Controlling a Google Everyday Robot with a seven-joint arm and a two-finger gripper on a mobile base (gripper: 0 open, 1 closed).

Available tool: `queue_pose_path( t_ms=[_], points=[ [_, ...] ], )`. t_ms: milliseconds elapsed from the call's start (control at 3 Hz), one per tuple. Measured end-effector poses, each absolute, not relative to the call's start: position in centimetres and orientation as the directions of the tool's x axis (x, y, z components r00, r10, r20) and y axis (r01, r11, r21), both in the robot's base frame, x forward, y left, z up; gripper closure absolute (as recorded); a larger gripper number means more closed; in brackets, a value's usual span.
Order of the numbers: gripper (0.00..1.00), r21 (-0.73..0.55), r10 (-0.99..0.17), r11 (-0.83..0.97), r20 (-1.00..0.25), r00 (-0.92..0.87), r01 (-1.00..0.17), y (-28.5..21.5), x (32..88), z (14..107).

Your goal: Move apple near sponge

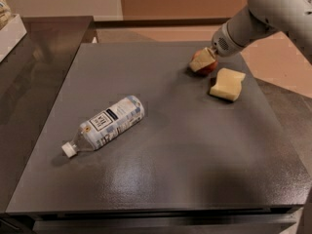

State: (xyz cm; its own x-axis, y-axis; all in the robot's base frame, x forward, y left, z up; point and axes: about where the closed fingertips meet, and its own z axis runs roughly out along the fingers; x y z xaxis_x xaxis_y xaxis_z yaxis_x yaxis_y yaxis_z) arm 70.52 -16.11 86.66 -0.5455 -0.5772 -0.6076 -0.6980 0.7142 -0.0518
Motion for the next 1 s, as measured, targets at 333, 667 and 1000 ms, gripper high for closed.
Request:
queue_pose_path(
  t_ms=[333, 667, 1000],
  points=[
    [0.61, -0.043, -0.551, 0.739, -0.614, -0.565, -0.673, -17.49, 70.19, 85.86],
    [0.36, -0.041, -0.553, 0.736, -0.612, -0.566, -0.676, -17.29, 70.24, 85.62],
    [0.13, -0.04, -0.553, 0.736, -0.611, -0.566, -0.676, -17.24, 70.25, 85.62]
  ],
)
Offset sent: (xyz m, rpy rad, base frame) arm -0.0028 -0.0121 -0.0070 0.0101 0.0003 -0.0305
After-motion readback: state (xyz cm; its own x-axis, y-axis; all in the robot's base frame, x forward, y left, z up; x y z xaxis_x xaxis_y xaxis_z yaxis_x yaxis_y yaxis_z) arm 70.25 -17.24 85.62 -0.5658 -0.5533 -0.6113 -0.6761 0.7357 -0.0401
